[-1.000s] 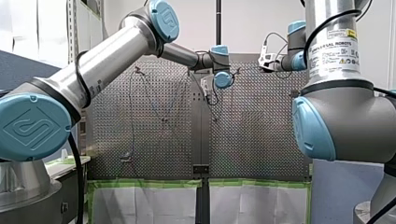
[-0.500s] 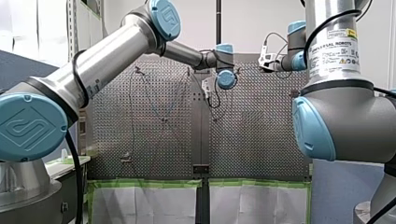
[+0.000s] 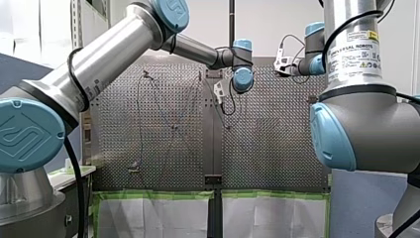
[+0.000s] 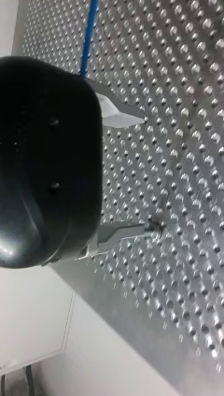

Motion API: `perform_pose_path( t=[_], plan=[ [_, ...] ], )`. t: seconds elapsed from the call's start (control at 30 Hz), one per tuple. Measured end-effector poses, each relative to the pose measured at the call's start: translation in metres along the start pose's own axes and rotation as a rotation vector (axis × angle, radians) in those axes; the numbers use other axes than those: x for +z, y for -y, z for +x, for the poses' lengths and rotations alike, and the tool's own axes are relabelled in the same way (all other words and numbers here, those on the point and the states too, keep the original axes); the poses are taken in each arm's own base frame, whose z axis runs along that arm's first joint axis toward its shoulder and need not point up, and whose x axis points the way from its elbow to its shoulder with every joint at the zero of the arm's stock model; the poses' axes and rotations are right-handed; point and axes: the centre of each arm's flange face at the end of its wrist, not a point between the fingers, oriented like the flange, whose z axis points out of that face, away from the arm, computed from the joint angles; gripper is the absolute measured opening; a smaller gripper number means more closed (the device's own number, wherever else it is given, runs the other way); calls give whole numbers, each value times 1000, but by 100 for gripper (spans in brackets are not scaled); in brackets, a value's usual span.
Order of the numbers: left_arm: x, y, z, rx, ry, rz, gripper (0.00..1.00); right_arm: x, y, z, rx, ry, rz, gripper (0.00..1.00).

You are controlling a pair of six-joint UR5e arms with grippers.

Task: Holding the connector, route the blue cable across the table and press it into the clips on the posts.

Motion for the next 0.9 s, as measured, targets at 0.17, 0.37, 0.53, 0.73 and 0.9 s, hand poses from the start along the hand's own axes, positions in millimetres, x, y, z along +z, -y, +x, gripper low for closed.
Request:
perform_pose_path(
  t=[0.17, 0.37, 0.53, 0.73, 0.9],
  plan=[
    [-11, 3, -13, -27, 25, 9, 100, 0, 0, 0, 0, 0, 0, 0],
    [-31, 8, -32, -70, 52, 41, 100, 0, 0, 0, 0, 0, 0, 0],
    [-59, 15, -40, -61, 32, 55, 100, 0, 0, 0, 0, 0, 0, 0],
    [-98, 21, -47, -36, -1, 51, 100, 0, 0, 0, 0, 0, 0, 0],
    [-135, 27, -53, -18, -43, 84, 100, 0, 0, 0, 0, 0, 0, 0]
  ],
)
